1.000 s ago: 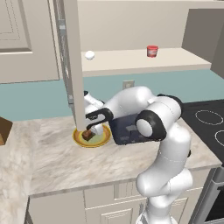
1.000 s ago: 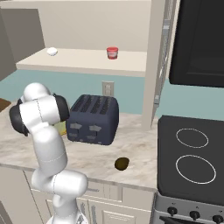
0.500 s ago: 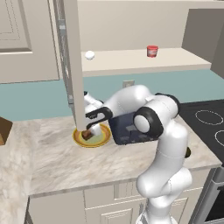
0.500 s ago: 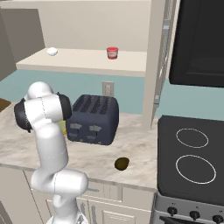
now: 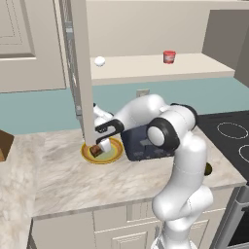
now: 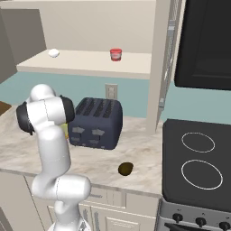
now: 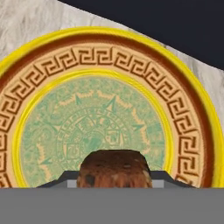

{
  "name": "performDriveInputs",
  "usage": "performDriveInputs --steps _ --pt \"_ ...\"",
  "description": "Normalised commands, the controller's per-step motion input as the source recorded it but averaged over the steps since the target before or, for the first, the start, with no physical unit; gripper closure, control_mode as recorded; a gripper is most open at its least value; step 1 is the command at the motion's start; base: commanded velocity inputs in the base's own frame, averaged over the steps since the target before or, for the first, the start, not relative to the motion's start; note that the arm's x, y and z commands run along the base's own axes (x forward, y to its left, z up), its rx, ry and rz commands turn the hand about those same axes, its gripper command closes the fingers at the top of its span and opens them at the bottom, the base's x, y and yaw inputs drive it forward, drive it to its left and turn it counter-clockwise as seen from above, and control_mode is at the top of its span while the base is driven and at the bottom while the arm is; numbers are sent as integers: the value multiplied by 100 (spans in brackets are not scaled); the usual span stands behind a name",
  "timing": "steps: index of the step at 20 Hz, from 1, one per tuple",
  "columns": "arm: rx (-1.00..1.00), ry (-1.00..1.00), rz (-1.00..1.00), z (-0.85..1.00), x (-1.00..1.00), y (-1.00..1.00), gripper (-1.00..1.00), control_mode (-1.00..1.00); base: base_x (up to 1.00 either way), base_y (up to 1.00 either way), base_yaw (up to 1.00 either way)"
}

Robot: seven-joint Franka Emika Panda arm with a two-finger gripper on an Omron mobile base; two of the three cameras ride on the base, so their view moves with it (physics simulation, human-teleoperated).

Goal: Pick the avocado and bread from the counter and place them on the plate. Then pick the jam from the cabinet and place it next to the plate. Lastly close the cabinet door.

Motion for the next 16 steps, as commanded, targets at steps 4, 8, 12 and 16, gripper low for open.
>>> performDriveInputs --steps 4,8,12,16 --pt "0 0 -3 -22 9 12 -100 -100 0 0 0" --pt "0 -1 -3 -1 6 16 -100 -100 0 0 0" --pt "0 -10 -2 4 0 0 -100 -100 0 0 0" --pt "0 -8 -2 26 0 0 -100 -100 0 0 0"
